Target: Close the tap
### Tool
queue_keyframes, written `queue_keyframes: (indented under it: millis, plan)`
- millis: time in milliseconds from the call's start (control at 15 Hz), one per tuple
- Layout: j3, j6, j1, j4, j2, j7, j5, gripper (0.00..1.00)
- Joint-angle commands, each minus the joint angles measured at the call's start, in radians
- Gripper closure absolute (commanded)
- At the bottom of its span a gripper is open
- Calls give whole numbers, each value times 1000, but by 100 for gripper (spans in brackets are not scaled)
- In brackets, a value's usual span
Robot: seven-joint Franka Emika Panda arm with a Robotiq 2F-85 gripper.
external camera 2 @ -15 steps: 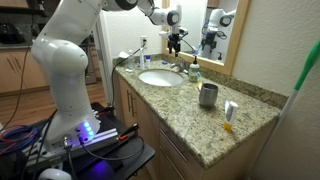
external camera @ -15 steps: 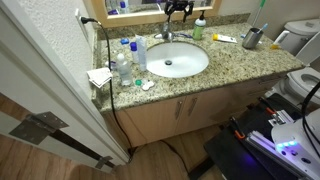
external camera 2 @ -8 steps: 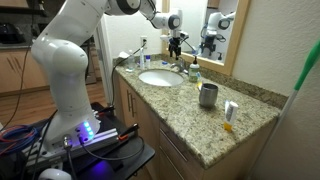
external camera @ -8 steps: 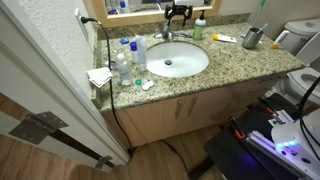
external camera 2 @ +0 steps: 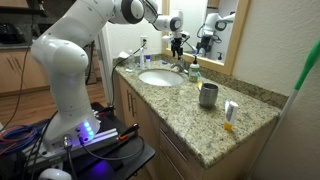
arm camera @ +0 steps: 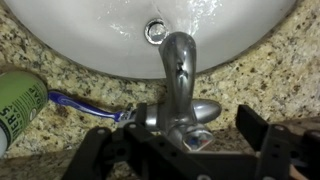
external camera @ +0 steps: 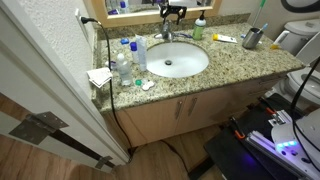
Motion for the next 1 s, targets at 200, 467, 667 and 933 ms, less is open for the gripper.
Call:
queue_keyframes:
  millis: [200, 467, 667, 933]
  plan:
    - [-22, -30, 7, 142, 73, 21, 5, 62]
    - [-22, -67, 6, 171, 81, 26, 5, 89]
    - [-27, -106, 6, 178, 77, 37, 4, 93]
    - [-26, -205, 10, 185, 82, 39, 1, 93]
